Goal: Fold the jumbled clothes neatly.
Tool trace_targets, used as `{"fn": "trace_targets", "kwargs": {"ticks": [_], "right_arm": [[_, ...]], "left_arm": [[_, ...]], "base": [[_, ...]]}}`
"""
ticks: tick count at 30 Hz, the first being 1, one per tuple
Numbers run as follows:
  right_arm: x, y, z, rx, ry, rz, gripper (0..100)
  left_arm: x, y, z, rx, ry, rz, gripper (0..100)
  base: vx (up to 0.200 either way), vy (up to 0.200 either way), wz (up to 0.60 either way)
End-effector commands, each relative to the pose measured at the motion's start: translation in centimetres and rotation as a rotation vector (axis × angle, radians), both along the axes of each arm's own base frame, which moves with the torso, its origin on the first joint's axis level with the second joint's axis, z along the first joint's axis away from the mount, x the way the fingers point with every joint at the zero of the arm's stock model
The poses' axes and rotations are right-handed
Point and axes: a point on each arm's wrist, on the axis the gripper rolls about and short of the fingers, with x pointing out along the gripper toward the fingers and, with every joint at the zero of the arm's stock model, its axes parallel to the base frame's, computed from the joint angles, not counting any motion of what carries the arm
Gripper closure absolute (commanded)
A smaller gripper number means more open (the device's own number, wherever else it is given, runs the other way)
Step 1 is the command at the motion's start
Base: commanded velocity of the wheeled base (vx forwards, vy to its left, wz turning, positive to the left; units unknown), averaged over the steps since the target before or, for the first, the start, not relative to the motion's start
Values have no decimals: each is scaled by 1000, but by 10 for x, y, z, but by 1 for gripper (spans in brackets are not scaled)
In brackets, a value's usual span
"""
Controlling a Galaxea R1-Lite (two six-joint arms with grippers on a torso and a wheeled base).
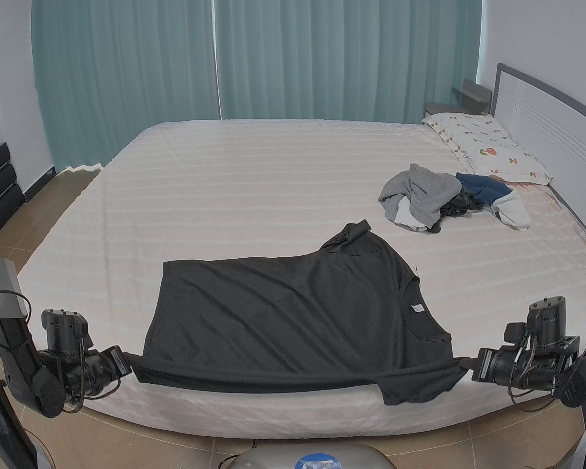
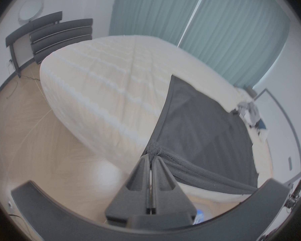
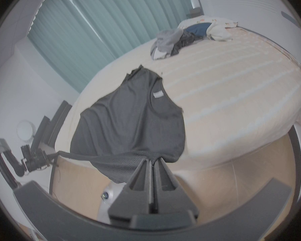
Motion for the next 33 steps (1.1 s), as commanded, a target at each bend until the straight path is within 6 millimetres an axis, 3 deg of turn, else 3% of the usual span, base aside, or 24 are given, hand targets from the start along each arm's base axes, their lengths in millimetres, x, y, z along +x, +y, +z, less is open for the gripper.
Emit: {"fn": "trace_targets", "kwargs": {"ticks": [1, 16, 23, 33], "right_arm": [[20, 2, 12, 37, -78, -38, 100], [36, 5, 16, 40, -108, -37, 100], [60, 7, -1, 43, -80, -40, 100], [96, 5, -9, 53, -111, -72, 100]], "left_arm": [[14, -1, 10, -30, -104, 21, 100], [31, -7, 10, -66, -158, 28, 100], [45, -9, -2, -67, -144, 24, 100], [70, -8, -13, -42, -162, 54, 100]], "base": [[0, 0, 0], [0, 0, 0], [0, 0, 0], [0, 0, 0]]}}
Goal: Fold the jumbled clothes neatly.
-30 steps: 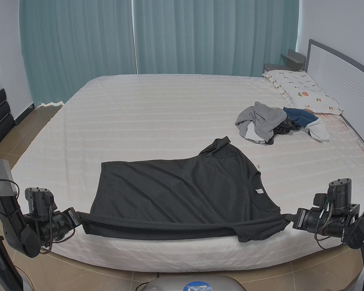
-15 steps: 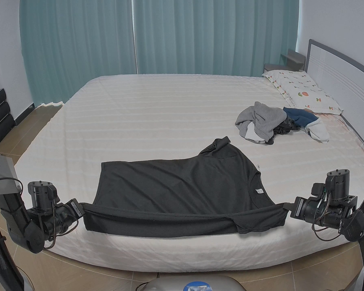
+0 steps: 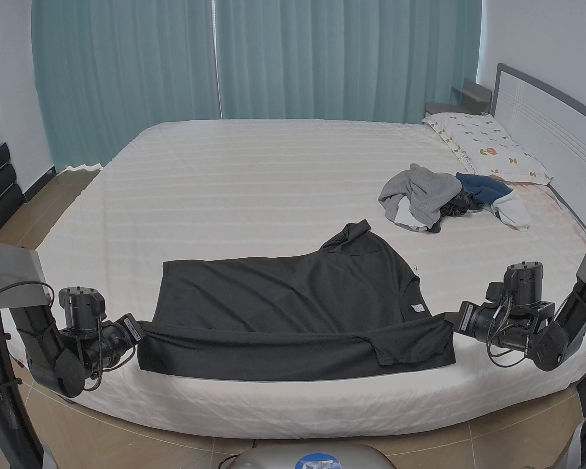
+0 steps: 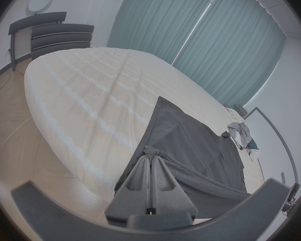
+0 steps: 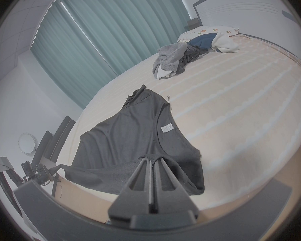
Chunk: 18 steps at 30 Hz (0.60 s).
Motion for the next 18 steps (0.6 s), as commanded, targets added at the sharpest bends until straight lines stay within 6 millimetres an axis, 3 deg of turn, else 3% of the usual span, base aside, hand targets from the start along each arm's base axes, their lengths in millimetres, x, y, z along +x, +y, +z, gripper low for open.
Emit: {"fn": "trace_targets", "kwargs": {"ticks": [1, 10, 18], "right_arm": [[16, -3, -10, -2, 10, -17, 100], [31, -4, -21, -2, 16, -26, 100], [57, 0, -40, 3, 16, -26, 100]], "left_arm": [[14, 0, -13, 15, 12, 21, 100], [28, -1, -30, 19, 29, 21, 100], [53, -2, -42, 21, 2, 24, 100]], "base": [[0, 0, 0], [0, 0, 0], [0, 0, 0]]}}
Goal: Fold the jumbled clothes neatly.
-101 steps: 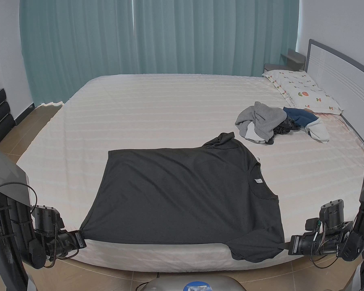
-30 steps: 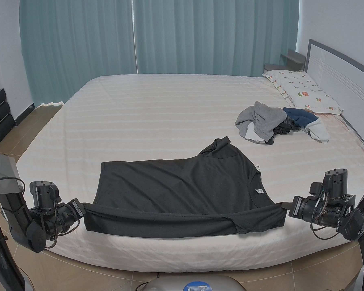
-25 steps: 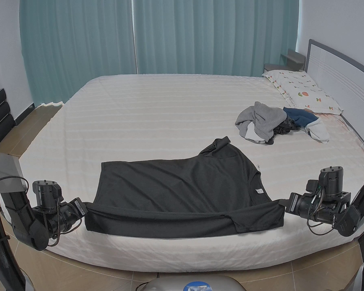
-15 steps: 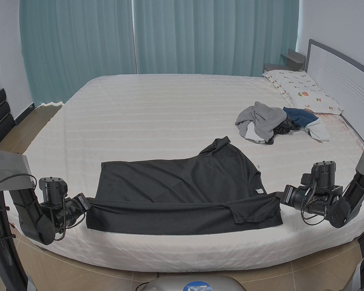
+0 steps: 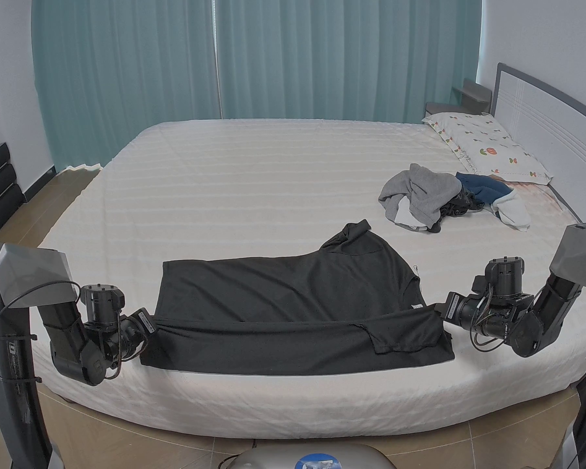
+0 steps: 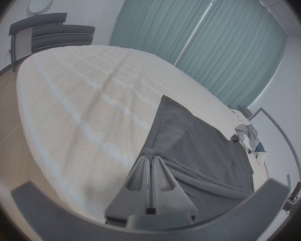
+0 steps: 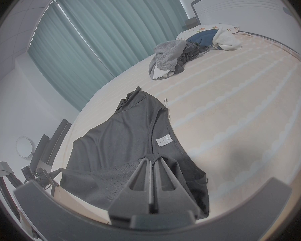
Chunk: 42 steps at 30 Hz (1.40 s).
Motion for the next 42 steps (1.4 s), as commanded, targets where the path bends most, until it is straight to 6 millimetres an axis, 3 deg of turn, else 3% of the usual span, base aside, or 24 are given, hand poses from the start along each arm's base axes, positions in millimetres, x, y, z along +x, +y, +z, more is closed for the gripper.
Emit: {"fn": "trace_targets", "kwargs": {"ticks": [1, 10, 20, 21, 33, 40, 42], "right_arm": [[13, 3, -17, 0, 21, 4, 100], [29, 8, -28, 61, -28, -16, 100], [29, 8, -39, 63, -13, -11, 100], [29, 8, -39, 63, -13, -11, 0], [31, 5, -31, 172, -70, -47, 0], [30, -1, -27, 219, -66, -85, 0], [30, -1, -28, 222, -62, -88, 0]], "left_arm": [[12, 0, -13, 1, 6, 1, 100], [27, -2, -24, -52, -10, 34, 100], [32, -3, -25, -51, -22, 37, 100], [32, -3, -25, -51, -22, 37, 0], [33, 6, -14, -139, -65, 124, 0], [26, 15, 14, -166, -124, 153, 0], [25, 15, 25, -242, -158, 180, 0]], "base": [[0, 0, 0], [0, 0, 0], [0, 0, 0], [0, 0, 0], [0, 0, 0], [0, 0, 0], [0, 0, 0]]}}
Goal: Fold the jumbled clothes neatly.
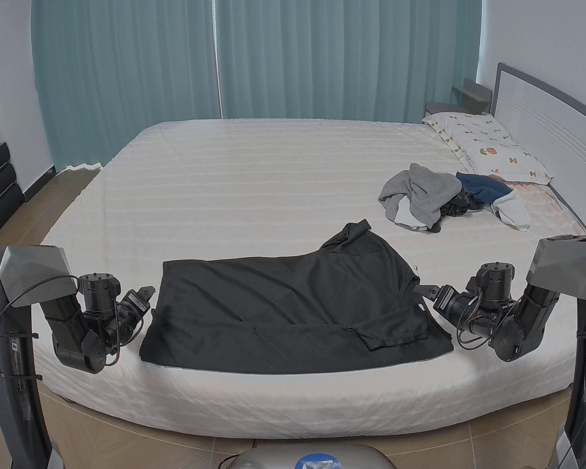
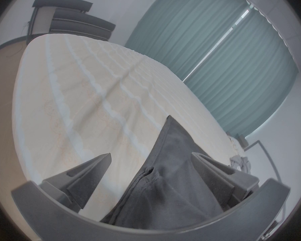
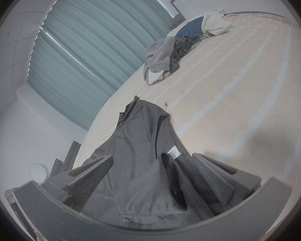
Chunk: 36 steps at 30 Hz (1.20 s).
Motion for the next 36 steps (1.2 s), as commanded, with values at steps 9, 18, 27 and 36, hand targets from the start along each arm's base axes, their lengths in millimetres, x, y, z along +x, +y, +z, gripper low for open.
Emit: {"fn": "trace_targets", "kwargs": {"ticks": [9, 18, 27, 36], "right_arm": [[-3, -1, 1, 12, 7, -8, 0], [-4, -1, 3, 13, -2, -6, 0], [-12, 1, 6, 17, -1, 12, 0], [-14, 2, 4, 19, 10, 22, 0]], "left_arm": [[-8, 5, 27, -134, -58, -23, 0], [-11, 7, 26, -162, -47, -67, 0], [-26, 28, 44, -168, 23, -248, 0], [-15, 26, 40, -109, 193, -423, 0]], "base": [[156, 0, 0], [111, 0, 0], [0, 0, 0], [0, 0, 0]]}}
